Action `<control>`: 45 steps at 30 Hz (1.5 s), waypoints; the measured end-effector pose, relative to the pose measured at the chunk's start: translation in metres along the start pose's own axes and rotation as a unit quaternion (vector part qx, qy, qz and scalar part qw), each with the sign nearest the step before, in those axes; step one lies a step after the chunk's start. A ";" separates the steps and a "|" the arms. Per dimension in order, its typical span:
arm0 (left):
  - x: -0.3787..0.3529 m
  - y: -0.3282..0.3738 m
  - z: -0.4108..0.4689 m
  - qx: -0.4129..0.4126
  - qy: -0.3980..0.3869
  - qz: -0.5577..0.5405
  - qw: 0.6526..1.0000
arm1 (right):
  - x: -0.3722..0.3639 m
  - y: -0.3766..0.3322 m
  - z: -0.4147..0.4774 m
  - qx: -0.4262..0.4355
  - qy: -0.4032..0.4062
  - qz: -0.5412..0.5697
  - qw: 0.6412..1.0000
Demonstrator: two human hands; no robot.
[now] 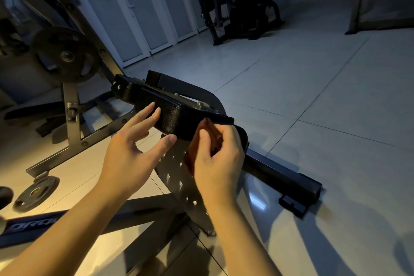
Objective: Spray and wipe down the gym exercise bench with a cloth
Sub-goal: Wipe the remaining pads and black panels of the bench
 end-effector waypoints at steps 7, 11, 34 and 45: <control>-0.002 -0.002 0.000 0.009 -0.001 -0.015 1.000 | 0.024 0.039 0.044 -0.106 0.049 -0.057 0.992; -0.002 0.004 0.001 -0.012 -0.014 -0.023 1.000 | -0.010 -0.027 -0.005 0.015 -0.023 0.012 1.000; -0.001 0.003 0.001 0.000 -0.010 -0.004 1.000 | -0.004 -0.019 0.006 0.038 -0.025 -0.039 0.998; -0.003 0.003 0.000 0.003 -0.003 0.005 1.000 | 0.006 0.002 0.021 0.005 -0.009 -0.082 0.997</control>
Point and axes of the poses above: each hand's wrist, its own z-axis towards the middle knuckle, its own x-axis out of the back of the hand, y = z × x, the point moved 8 cm from there along z, towards the middle knuckle, and after that the axes turned 8 degrees about y, right-handed, at the moved point
